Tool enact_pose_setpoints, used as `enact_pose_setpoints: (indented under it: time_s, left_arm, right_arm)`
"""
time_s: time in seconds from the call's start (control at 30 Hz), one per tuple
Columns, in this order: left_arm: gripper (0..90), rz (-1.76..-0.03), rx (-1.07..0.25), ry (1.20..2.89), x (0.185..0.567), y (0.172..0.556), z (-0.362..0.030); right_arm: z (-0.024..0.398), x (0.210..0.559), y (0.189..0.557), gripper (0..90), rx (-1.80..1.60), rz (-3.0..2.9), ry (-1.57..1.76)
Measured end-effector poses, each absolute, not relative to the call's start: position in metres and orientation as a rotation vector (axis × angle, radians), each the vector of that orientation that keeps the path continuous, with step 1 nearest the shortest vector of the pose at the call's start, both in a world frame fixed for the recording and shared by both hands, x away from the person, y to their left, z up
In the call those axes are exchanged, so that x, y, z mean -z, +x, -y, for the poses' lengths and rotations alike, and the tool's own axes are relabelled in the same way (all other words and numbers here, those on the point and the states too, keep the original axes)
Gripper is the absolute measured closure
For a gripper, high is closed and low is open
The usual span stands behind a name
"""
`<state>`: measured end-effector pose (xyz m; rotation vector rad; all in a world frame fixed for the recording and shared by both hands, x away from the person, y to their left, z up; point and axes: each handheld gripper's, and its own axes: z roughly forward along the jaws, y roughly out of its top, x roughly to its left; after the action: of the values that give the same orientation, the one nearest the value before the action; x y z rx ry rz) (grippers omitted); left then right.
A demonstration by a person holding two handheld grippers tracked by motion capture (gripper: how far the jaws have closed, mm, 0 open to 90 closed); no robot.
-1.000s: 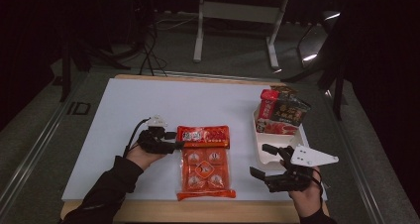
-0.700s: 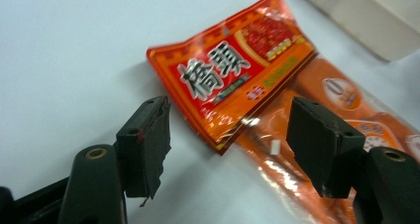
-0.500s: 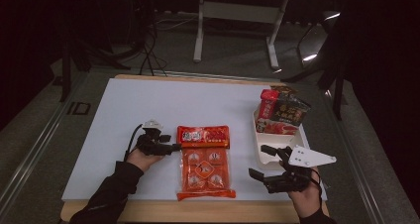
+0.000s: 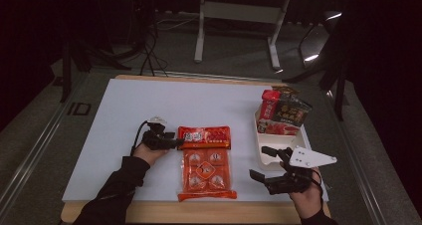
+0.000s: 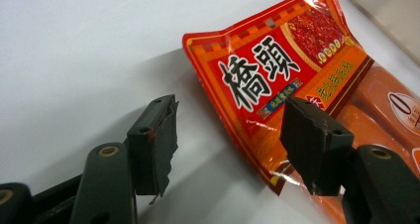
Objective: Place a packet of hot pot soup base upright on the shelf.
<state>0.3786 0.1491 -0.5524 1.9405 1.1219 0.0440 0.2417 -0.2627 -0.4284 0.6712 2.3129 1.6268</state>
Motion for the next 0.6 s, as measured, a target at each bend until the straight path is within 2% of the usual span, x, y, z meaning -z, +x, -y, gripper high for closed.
enact_pose_setpoints:
  time_s: [0.27,0.6]
  left_arm:
    - [53.6,-1.092,0.006,1.982,0.551,0.385,-0.135]
    - [63.5,-1.054,0.035,2.009,0.551,0.385,-0.121]
  right_arm:
    - [0.262,0.428,0.241,15.2,-1.633,-2.317,0.661]
    - [0.261,0.429,0.242,15.2,-1.634,-2.323,0.663]
